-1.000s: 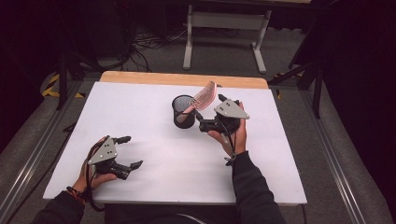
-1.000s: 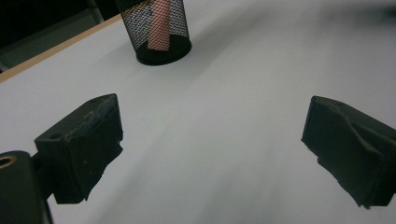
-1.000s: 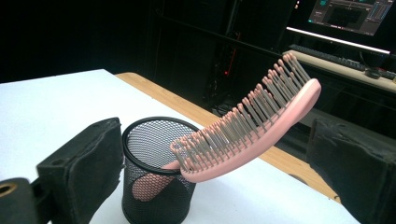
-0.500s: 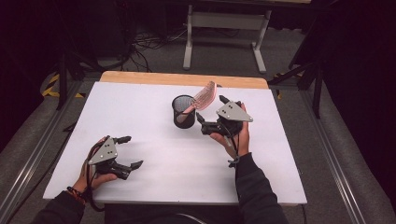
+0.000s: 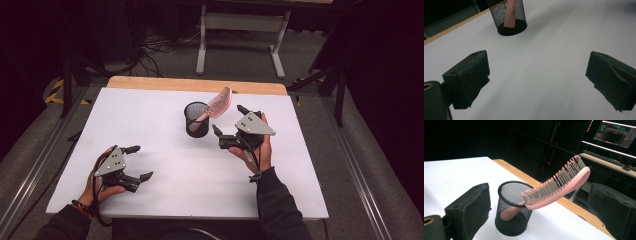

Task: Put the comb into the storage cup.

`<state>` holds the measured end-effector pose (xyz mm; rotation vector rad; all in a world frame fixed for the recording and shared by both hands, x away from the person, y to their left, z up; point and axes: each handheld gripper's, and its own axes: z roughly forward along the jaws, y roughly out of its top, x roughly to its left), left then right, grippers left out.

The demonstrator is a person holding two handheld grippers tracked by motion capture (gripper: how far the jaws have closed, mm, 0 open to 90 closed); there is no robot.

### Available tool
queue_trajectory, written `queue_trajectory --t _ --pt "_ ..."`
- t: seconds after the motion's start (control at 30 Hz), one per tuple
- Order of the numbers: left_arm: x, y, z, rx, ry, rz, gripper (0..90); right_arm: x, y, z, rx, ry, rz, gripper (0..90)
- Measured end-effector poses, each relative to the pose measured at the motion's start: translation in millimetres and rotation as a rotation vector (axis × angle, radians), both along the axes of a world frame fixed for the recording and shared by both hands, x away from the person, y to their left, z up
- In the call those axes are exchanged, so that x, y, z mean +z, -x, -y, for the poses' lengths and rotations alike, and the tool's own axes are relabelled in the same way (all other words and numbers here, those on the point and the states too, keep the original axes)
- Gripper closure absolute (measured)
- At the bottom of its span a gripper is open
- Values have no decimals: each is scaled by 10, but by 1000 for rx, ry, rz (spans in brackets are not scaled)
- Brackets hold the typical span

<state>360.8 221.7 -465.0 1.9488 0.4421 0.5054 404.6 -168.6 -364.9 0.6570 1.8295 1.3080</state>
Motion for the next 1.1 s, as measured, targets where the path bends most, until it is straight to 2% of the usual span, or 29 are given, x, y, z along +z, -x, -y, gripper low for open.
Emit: queue_trajectory --t 1.1 --pt "7 20 6 -8 -12 9 57 -44 271 71 40 50 28 53"
